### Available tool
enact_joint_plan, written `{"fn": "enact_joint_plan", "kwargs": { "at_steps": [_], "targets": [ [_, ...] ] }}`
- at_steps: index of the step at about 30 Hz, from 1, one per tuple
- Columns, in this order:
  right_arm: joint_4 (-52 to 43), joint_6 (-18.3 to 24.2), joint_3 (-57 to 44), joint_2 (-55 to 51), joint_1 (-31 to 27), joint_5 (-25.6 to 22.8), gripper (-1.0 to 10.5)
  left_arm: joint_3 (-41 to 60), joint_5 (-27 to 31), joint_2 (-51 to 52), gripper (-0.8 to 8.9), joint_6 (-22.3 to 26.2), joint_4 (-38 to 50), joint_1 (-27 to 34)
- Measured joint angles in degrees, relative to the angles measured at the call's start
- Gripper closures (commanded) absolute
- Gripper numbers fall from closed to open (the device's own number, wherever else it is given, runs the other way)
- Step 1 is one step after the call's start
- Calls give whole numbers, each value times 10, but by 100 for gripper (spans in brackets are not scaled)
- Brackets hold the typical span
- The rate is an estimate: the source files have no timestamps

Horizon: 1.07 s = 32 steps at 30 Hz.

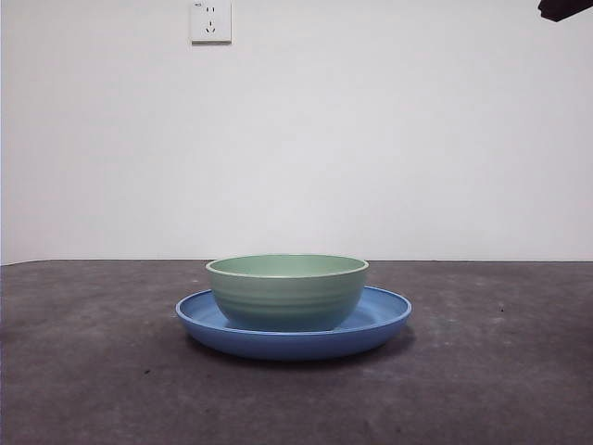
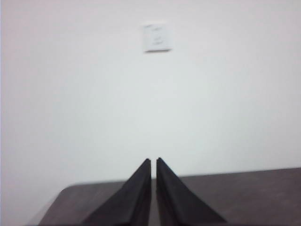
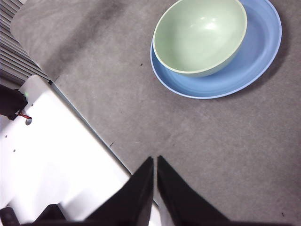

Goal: Place the green bowl on the blue plate

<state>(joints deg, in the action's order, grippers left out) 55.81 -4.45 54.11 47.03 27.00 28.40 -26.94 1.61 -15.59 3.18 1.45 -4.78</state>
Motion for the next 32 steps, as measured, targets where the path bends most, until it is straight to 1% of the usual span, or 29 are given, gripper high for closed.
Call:
{"fn": "enact_joint_plan", "kwargs": {
  "at_steps": [7, 13, 17, 23, 26, 32],
  "targets": [
    [0, 0, 0, 0, 0, 0, 939, 139, 1, 72, 795, 3, -10, 28],
    [0, 0, 0, 0, 0, 0, 939, 209, 1, 99, 795, 3, -15, 29],
    [0, 0, 0, 0, 0, 0, 939, 233, 1, 116, 795, 3, -21, 29],
    [0, 0, 0, 0, 0, 0, 939, 243, 1, 151, 795, 4, -93, 29],
    [0, 0, 0, 0, 0, 0, 939, 243, 1, 154, 795, 4, -116, 29],
    [0, 0, 0, 0, 0, 0, 939, 251, 2, 154, 795, -1, -120, 29]
  ]
}}
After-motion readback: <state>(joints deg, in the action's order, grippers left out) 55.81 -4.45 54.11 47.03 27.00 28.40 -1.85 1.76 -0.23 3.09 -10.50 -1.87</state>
